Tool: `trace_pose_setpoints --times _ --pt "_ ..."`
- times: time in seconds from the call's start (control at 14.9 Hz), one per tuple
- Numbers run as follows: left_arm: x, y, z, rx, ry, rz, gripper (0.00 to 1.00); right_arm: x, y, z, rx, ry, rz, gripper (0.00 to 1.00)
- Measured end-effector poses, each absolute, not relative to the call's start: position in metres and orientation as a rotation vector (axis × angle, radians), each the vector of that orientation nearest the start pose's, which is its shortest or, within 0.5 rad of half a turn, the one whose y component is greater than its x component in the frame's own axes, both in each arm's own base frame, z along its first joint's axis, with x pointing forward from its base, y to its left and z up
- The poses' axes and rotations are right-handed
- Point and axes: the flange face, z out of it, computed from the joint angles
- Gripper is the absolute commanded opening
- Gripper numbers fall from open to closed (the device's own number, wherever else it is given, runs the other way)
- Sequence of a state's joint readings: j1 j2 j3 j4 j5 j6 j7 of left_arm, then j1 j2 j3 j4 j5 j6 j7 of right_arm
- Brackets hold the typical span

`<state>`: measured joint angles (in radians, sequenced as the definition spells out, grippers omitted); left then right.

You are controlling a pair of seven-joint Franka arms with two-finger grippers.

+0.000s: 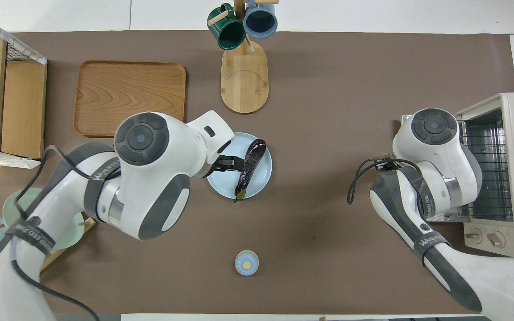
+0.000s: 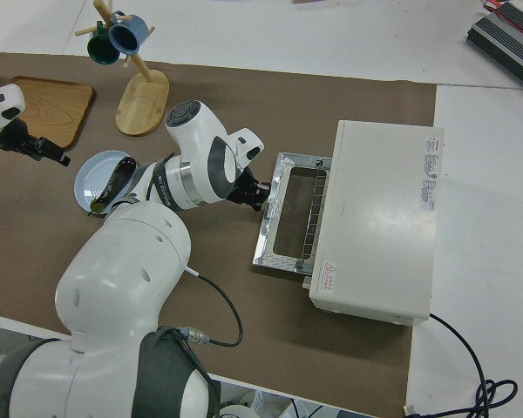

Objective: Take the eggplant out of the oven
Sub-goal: 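Grasp the eggplant with the left gripper while the right gripper withdraws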

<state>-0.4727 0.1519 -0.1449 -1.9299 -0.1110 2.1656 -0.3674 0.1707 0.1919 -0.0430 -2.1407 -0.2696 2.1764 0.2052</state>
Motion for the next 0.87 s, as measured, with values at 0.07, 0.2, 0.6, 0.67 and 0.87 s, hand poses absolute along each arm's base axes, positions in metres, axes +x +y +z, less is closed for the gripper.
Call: trace_pose_setpoints --times 0.07,0.2,0.6,0.67,0.87 --pt "0.489 -0.358 0.405 -3.271 0.326 -0.032 1.00 0.544 0.056 0.304 -3.377 -0.172 0.200 0.00" --pt "0.488 -0.375 0.380 -3.275 0.357 -0.039 1.00 0.545 0.052 0.304 -3.374 -0.175 0.200 0.00" --pt "0.480 -0.403 0.318 -3.271 0.412 -0.011 1.00 0.548 0.053 0.315 -3.356 -0.332 0.250 0.00" --pt "0.481 -0.403 0.316 -3.269 0.414 -0.008 1.00 0.550 0.053 0.327 -3.354 -0.365 0.279 0.00" --pt "0.481 -0.403 0.316 -3.268 0.421 -0.008 0.97 0.558 0.041 0.380 -3.356 -0.404 0.331 0.00"
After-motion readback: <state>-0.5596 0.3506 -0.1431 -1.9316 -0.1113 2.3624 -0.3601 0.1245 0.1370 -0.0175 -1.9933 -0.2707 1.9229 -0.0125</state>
